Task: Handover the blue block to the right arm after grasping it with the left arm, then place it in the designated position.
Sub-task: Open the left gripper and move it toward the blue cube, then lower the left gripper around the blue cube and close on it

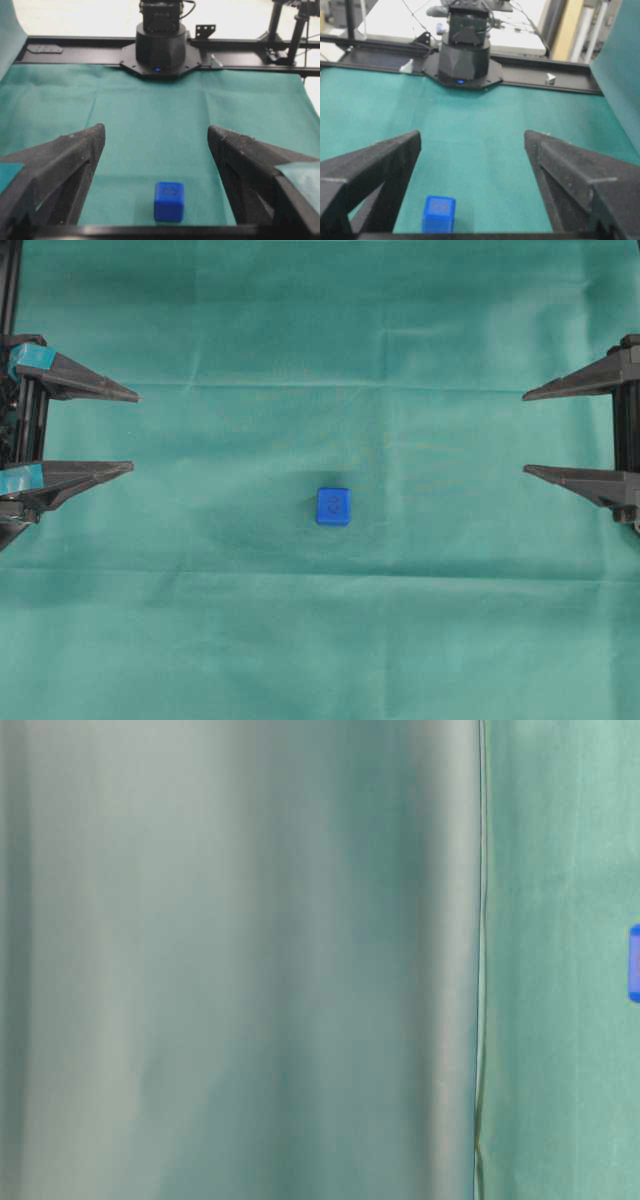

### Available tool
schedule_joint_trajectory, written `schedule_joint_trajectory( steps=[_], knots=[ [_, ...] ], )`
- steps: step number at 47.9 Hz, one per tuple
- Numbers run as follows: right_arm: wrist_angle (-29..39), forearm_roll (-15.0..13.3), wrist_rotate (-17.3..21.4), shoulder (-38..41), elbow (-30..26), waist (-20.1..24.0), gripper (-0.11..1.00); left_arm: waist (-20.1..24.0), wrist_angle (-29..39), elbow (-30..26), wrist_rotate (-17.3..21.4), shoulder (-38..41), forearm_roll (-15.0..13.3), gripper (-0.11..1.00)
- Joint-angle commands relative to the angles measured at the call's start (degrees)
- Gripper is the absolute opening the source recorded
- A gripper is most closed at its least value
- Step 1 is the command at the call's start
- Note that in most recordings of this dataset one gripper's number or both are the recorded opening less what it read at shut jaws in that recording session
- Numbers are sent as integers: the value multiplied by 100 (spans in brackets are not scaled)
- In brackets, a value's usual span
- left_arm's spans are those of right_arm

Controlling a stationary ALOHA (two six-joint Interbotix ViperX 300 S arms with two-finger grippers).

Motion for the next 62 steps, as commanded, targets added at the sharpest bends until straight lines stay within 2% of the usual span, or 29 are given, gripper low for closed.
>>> schedule_joint_trajectory(
  steps=[1, 11, 37, 50, 62],
  knots=[
    [-18, 9, -18, 35, -149, -18, 95, 26, -26, -176, 0, 53, 0, 100],
    [-18, 0, -35, 35, -149, -18, 95, 26, -246, -325, 0, 475, 0, 100],
    [-18, 0, -35, 53, -149, -35, 95, 26, -773, -1564, 53, 2347, 0, 100],
    [-26, 0, -35, 88, -141, -35, 95, 26, -765, -2241, 62, 3199, 9, 100],
    [-44, -9, -35, 132, -132, -35, 95, 26, -615, -2725, 70, 3656, 26, 100]
  ],
)
